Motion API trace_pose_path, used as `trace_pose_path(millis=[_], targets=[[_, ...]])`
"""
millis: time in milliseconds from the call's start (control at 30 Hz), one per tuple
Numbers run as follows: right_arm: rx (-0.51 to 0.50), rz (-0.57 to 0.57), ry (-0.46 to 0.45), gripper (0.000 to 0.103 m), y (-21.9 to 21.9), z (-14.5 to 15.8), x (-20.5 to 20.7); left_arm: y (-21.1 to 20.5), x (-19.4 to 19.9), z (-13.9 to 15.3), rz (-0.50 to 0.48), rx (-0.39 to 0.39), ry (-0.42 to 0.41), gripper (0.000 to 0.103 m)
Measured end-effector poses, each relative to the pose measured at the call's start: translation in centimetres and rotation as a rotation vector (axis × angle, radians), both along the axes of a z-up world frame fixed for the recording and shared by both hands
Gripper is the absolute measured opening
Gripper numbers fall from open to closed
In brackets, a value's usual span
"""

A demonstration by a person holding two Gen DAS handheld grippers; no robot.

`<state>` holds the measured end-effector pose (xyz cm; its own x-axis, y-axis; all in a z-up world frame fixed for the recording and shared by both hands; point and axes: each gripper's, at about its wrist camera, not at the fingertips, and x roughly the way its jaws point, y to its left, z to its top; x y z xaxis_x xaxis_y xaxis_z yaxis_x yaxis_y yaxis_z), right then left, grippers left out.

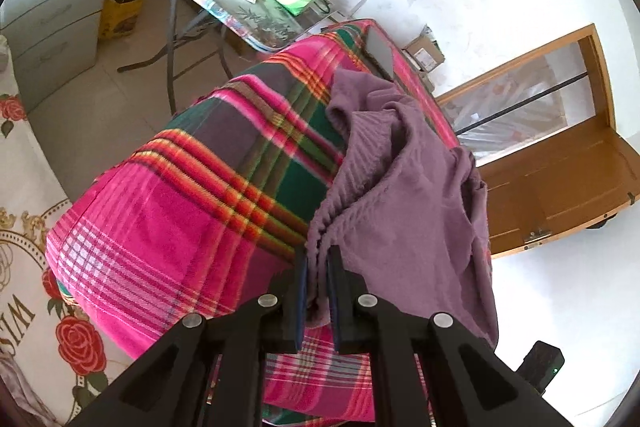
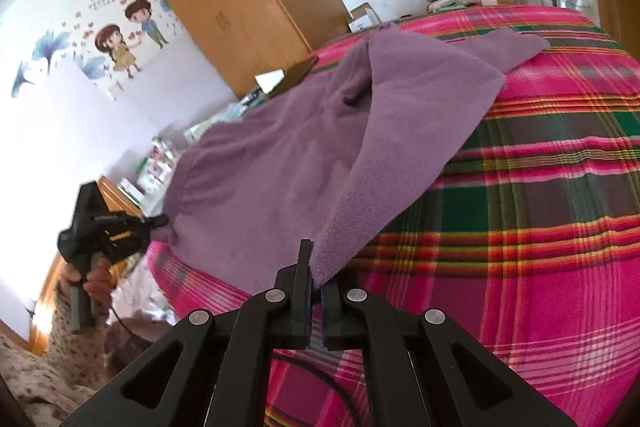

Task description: Fold clothes

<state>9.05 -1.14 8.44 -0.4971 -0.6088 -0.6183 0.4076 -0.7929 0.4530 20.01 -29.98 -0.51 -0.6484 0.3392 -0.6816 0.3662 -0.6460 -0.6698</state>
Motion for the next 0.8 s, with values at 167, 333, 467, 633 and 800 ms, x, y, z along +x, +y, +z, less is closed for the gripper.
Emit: trace_pose_path(millis=[167,333,467,633,800], targets=[[0.021,0.020,-0.037,0.003,-0.6,-1.2,-0.2,-0.4,0.2,-0.4,0.029,0.001,-0.012,0.009],[0.024,0.030,-0.046,0.003,-0.5,-1.7,-0.4,-0.4,0.2,-0.7,0.041,0.000,-0.022,0.009],[0.016,0.034,-0.052,0.003,-0.5,-1.4,-0.3,-0.4,0.6,-0.3,0.067,-0.009,-0.010,0.009],[0.030,0.063,-0.039,0.003,-0.8,-1.1,0.1,-0.1,0.9,0.1,0.058,-0.031,-0.016,0.010],[0.054,0.100,-0.086,0.007,-1.0,-1.2,-0.7,-0.1,1.1,-0.3,0.065,-0.017,-0.022,0.010]])
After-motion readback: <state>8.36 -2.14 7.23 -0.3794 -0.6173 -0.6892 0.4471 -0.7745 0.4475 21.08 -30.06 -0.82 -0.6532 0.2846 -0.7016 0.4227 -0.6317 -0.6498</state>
